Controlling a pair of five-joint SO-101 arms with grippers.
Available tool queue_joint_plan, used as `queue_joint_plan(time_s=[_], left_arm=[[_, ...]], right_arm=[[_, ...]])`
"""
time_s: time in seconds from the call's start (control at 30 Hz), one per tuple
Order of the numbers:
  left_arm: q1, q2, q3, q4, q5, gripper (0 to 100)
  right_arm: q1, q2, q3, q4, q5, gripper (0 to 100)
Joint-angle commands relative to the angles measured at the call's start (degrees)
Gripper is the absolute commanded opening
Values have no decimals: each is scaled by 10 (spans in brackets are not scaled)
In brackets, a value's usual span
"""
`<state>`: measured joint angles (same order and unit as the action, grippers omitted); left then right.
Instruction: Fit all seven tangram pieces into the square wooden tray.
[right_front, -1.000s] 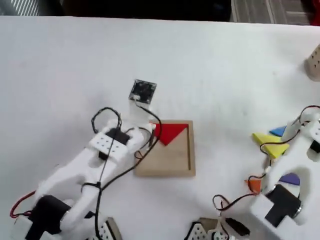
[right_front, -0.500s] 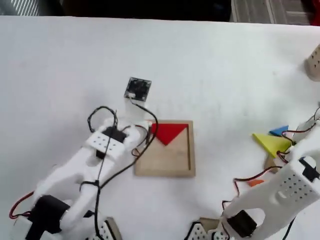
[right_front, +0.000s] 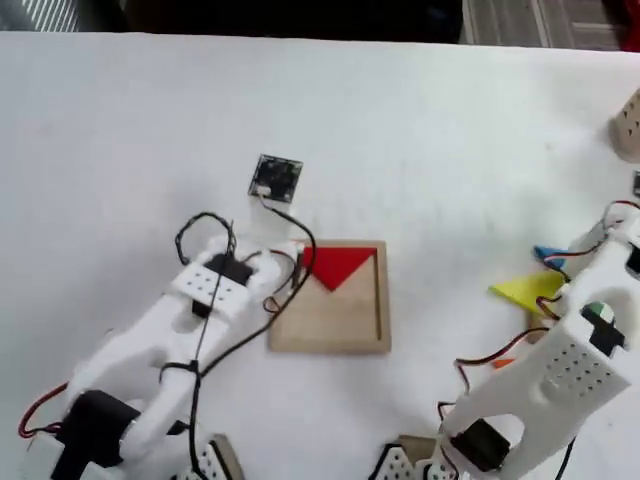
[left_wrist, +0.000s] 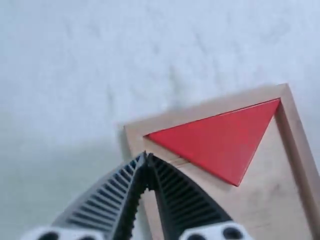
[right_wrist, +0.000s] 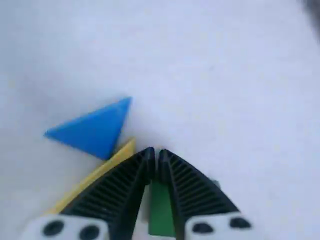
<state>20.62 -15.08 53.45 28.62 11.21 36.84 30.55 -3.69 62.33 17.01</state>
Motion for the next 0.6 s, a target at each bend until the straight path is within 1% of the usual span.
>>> queue_joint_plan(time_s=[0.0,0.1,0.3,0.4,0.57], left_arm=[[-5,-23,-7,-11,4,24],[-5,-23,-7,-11,4,24],[-5,-23,-7,-11,4,24],[-5,-23,-7,-11,4,24],[-5,-23,-7,-11,4,24]], right_arm=[[-59,-58,41,12,-12,18],[-93,-95,80,11,-27,18],[-168,-154,150,10,-33,18],[-204,-177,171,10,-60,18],[-235,-233,194,15,-66,18]])
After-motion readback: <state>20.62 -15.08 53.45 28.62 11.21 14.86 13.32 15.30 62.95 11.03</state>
